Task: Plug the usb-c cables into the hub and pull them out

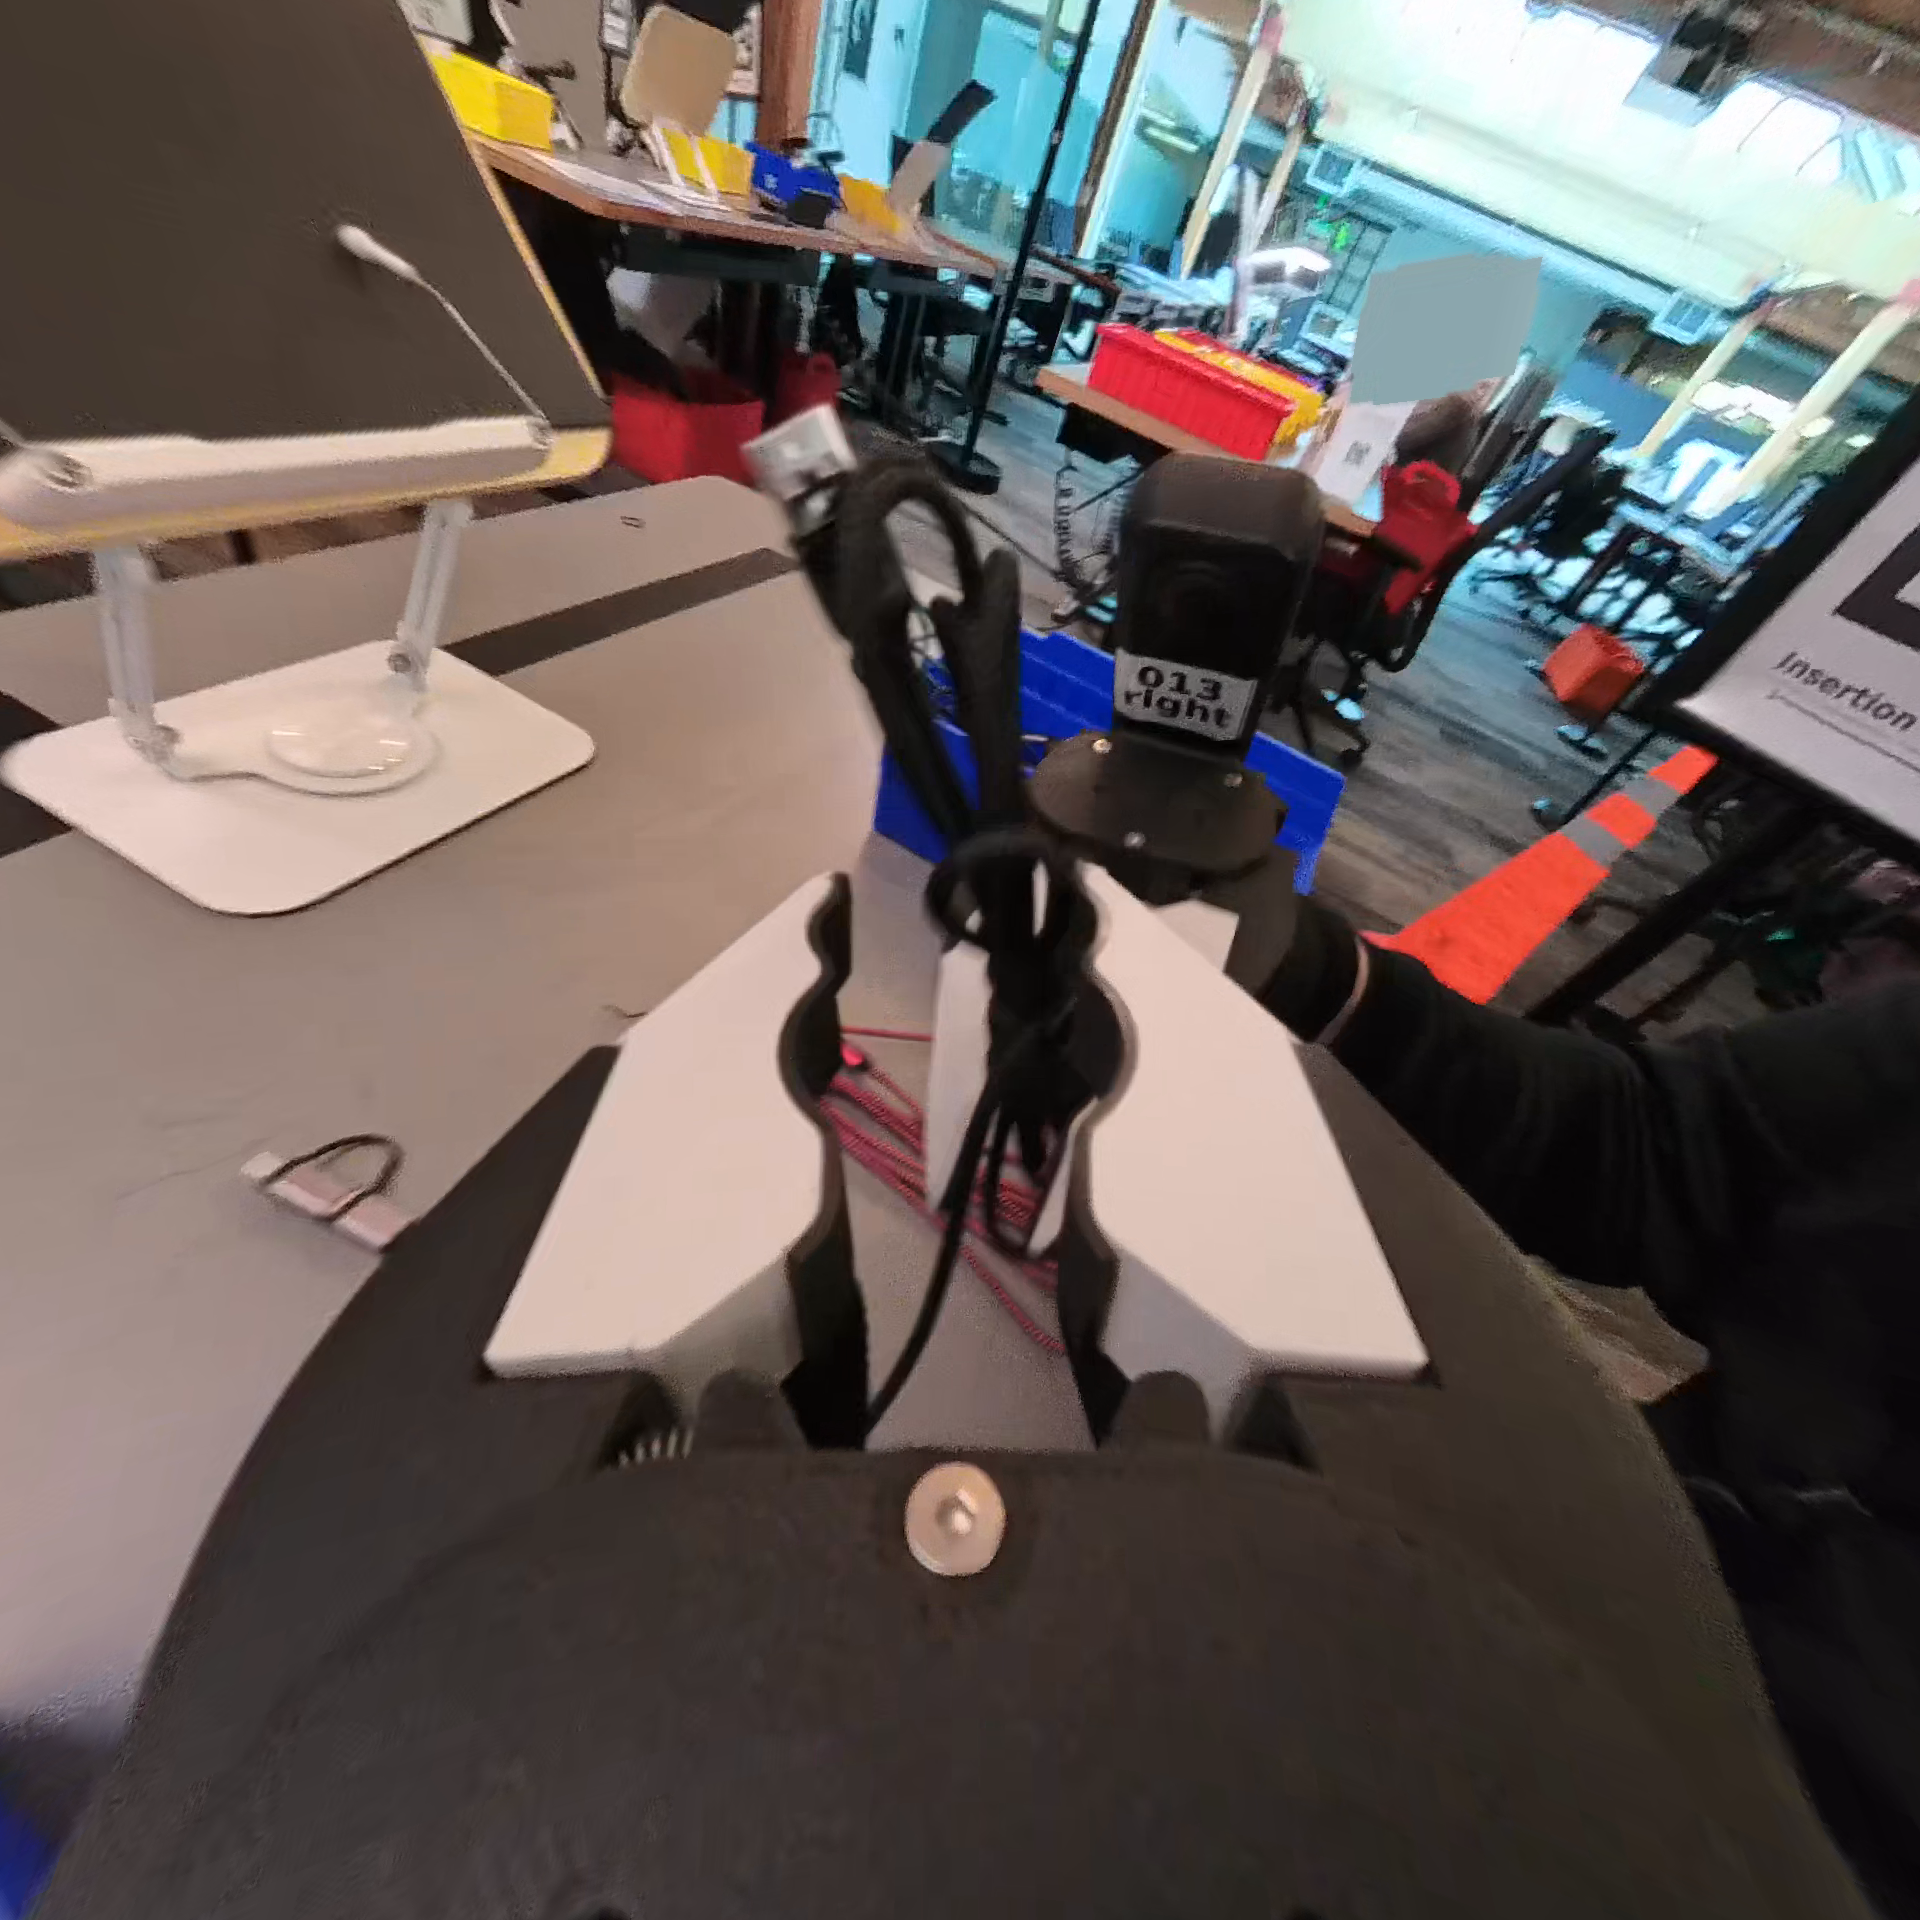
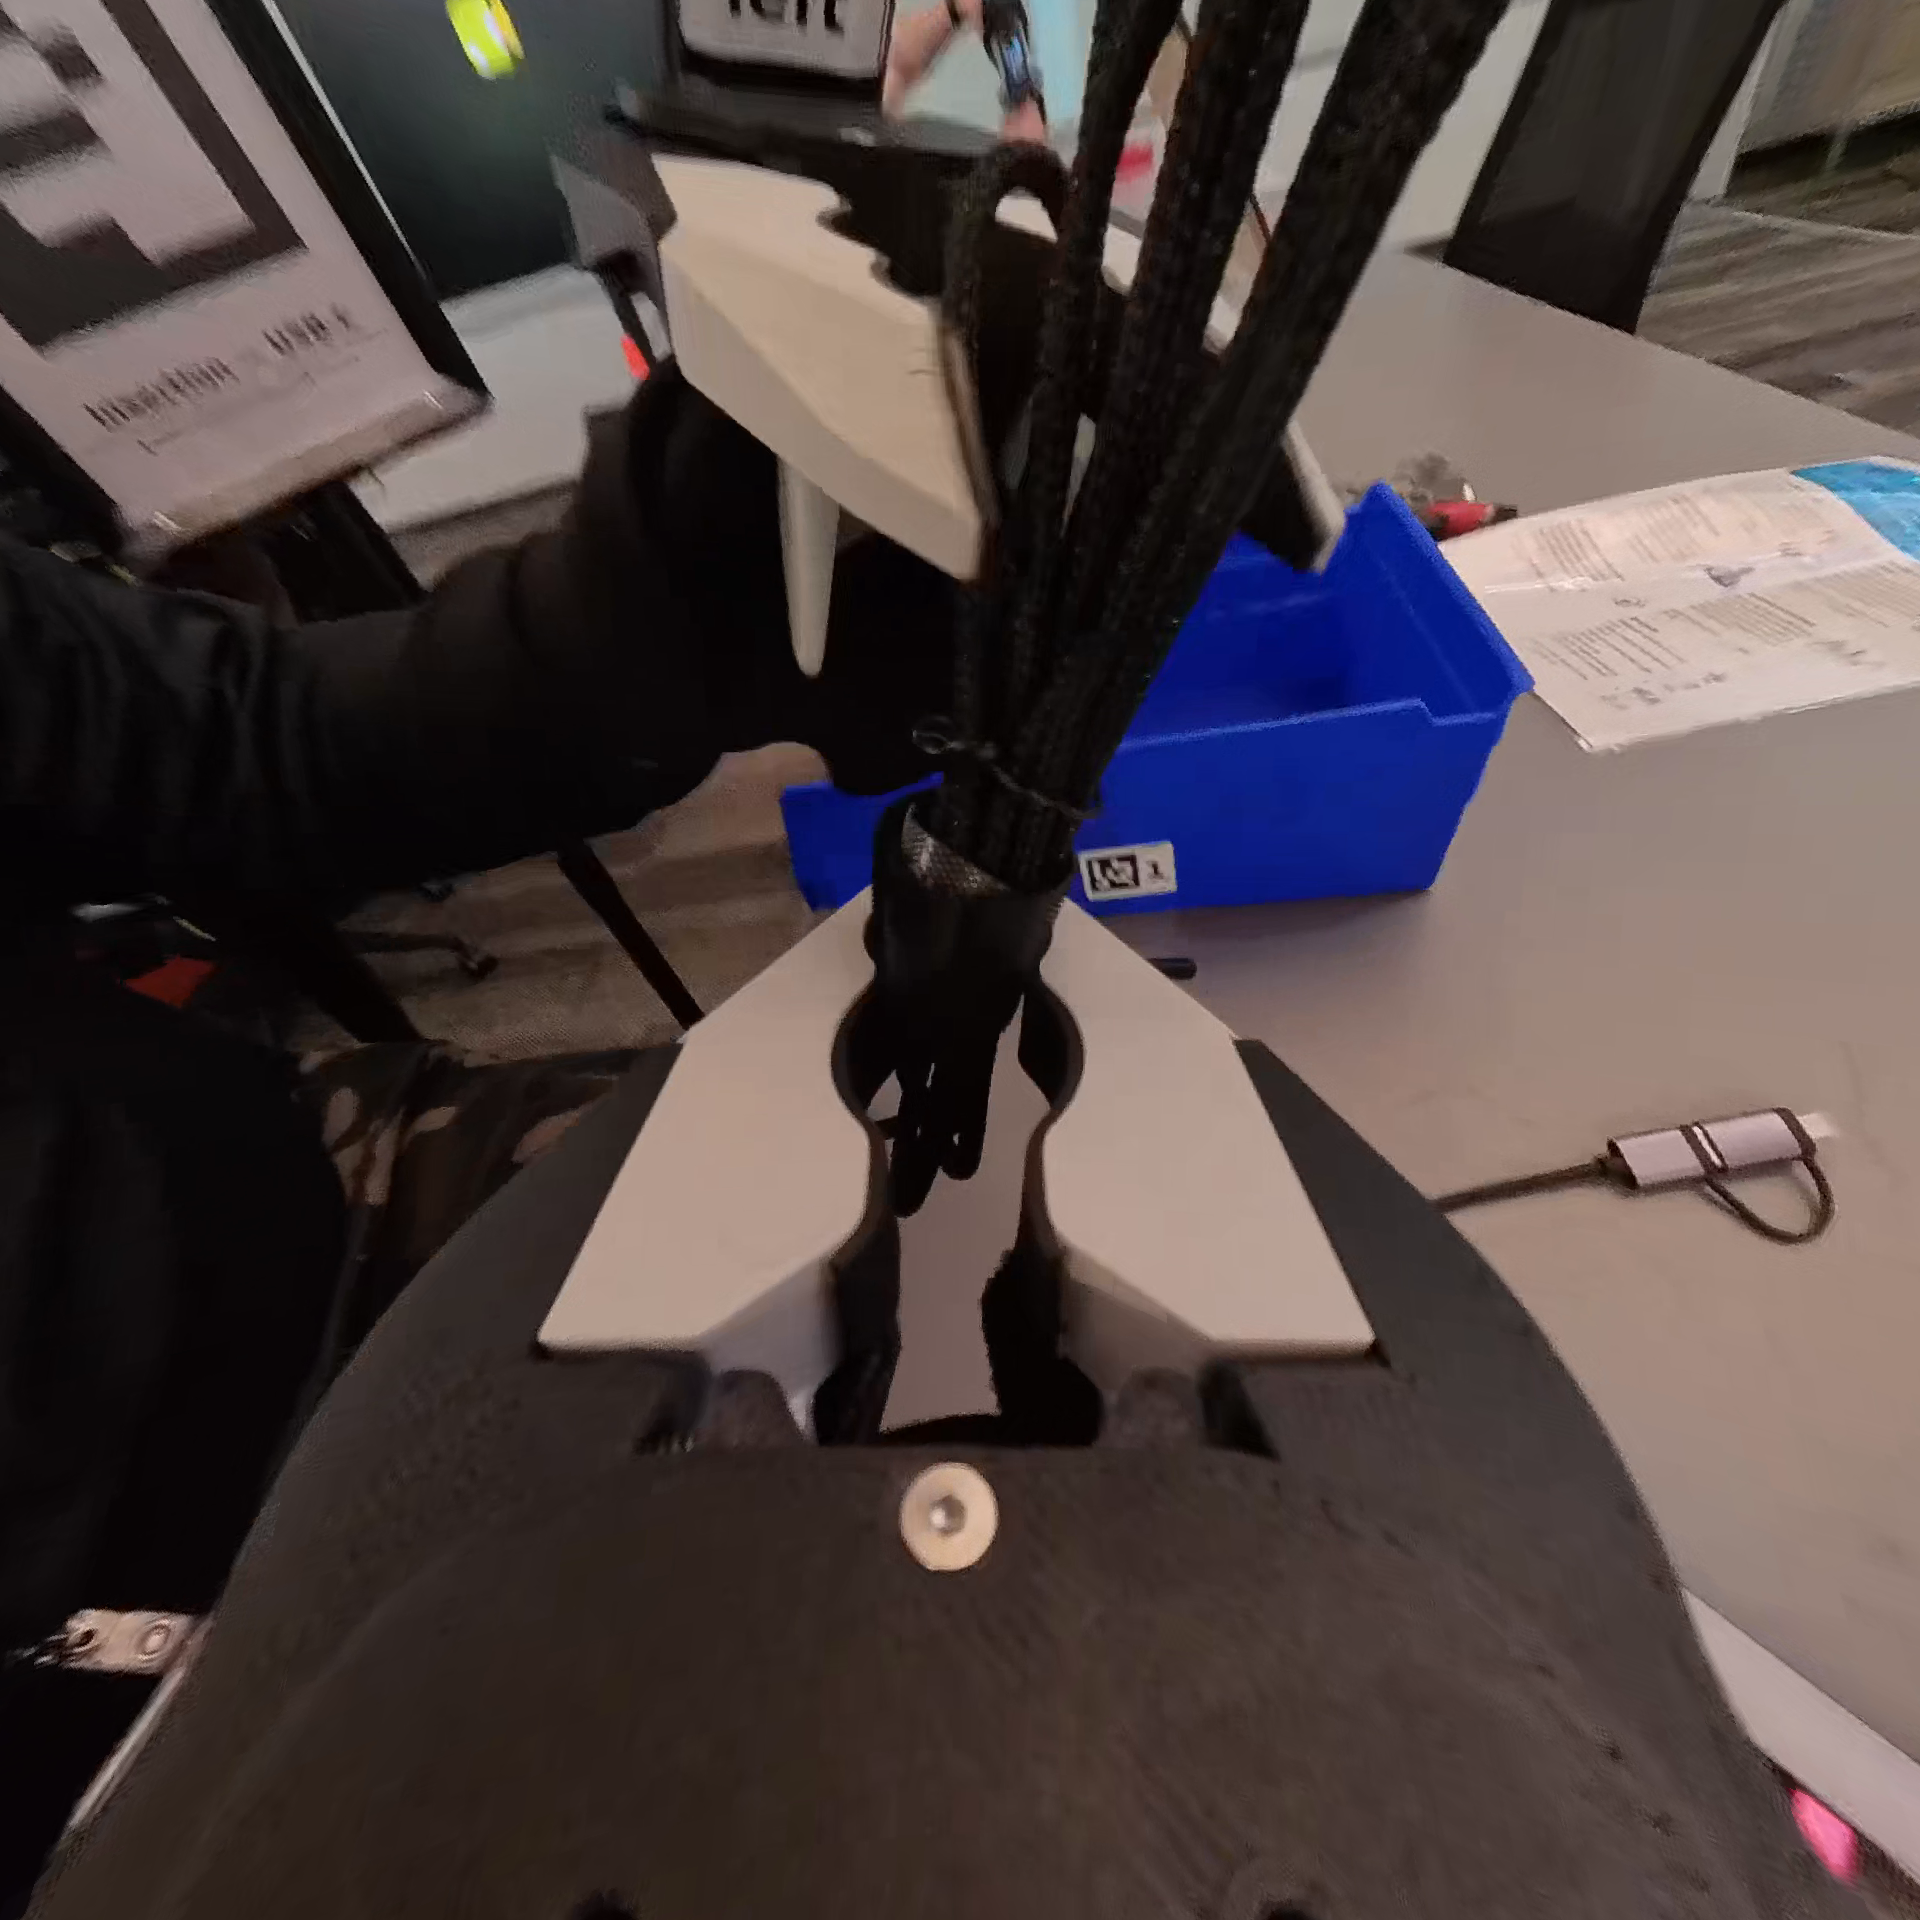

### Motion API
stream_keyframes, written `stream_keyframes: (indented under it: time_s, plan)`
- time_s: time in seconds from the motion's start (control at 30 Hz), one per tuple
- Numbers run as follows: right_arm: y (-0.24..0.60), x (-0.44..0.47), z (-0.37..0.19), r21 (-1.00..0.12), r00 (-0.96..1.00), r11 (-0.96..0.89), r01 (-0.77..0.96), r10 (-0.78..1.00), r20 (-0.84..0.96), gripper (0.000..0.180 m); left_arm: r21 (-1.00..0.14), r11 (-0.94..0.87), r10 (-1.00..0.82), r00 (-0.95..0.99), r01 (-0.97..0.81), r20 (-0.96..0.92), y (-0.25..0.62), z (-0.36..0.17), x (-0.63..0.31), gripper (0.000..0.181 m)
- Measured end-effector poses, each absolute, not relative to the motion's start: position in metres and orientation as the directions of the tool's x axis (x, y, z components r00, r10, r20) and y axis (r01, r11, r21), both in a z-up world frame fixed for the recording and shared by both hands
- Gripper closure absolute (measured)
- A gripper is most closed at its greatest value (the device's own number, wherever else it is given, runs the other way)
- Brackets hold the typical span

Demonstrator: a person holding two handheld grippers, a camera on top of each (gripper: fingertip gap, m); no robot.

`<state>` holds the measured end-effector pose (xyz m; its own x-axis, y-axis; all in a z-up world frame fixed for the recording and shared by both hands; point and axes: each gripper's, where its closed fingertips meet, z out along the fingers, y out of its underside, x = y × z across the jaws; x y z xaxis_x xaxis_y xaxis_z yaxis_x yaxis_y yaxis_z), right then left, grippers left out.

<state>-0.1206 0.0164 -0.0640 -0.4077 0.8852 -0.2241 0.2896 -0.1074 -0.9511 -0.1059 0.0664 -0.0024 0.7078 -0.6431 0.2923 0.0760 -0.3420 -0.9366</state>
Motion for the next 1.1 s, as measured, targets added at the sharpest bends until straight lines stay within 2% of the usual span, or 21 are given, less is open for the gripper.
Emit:
stream_keyframes:
  time_s: [0.03, 0.1, 0.3, 0.43, 0.5, 0.57, 0.63, 0.67, 0.8, 0.93, 1.03, 1.1]
  plan:
    - [0.018, -0.116, -0.058, -0.954, -0.426, -0.141, 0.267, 0.87, -0.247, 0.164, -0.942, -0.33, -0.628, 0.73, 0.062, 0.268, 0.064, 0.0, -0.116, 0.134]
    - [0.024, -0.107, -0.049, -0.955, -0.455, -0.193, 0.226, 0.846, -0.279, 0.164, -0.939, -0.341, -0.581, 0.776, 0.042, 0.246, 0.059, 0.0, -0.14, 0.132]
    - [0.043, -0.072, -0.019, -0.946, -0.547, -0.31, 0.089, 0.779, -0.307, 0.164, -0.854, -0.517, -0.509, 0.781, 0.058, 0.362, 0.032, -0.046, -0.181, 0.129]
    - [0.045, -0.052, 0.0, -0.936, -0.618, -0.351, 0.009, 0.734, -0.281, 0.164, -0.76, -0.641, -0.492, 0.705, 0.103, 0.51, 0.024, -0.079, -0.171, 0.116]
    - [0.047, -0.047, 0.006, -0.935, -0.625, -0.353, -0.022, 0.735, -0.263, 0.164, -0.724, -0.673, -0.513, 0.612, 0.147, 0.601, 0.021, -0.08, -0.157, 0.117]
    - [0.047, -0.042, 0.012, -0.932, -0.634, -0.359, -0.047, 0.732, -0.249, 0.164, -0.687, -0.703, -0.54, 0.493, 0.181, 0.682, 0.016, -0.075, -0.142, 0.124]
    - [0.049, -0.039, 0.016, -0.931, -0.636, -0.36, -0.064, 0.734, -0.239, 0.164, -0.697, -0.689, -0.592, 0.401, 0.2, 0.699, 0.009, -0.063, -0.133, 0.158]
    - [0.049, -0.038, 0.016, -0.932, -0.634, -0.355, -0.068, 0.737, -0.235, 0.164, -0.711, -0.672, -0.608, 0.395, 0.207, 0.689, 0.009, -0.06, -0.132, 0.169]
    - [0.051, -0.033, 0.019, -0.931, -0.637, -0.357, -0.082, 0.737, -0.226, 0.164, -0.751, -0.611, -0.648, 0.385, 0.251, 0.657, 0.009, -0.039, -0.135, 0.173]
    - [0.069, -0.042, 0.007, -0.923, -0.544, -0.384, -0.025, 0.78, -0.31, 0.163, -0.837, -0.509, -0.657, 0.539, 0.198, 0.527, 0.015, -0.025, -0.14, 0.174]
    - [0.082, -0.05, -0.017, -0.915, -0.433, -0.39, 0.101, 0.811, -0.393, 0.16, -0.873, -0.466, -0.656, 0.605, 0.145, 0.451, 0.016, -0.015, -0.144, 0.174]
    - [0.086, -0.054, -0.045, -0.904, -0.329, -0.351, 0.244, 0.847, -0.417, 0.158, -0.879, -0.472, -0.646, 0.652, 0.068, 0.397, 0.016, -0.019, -0.146, 0.174]
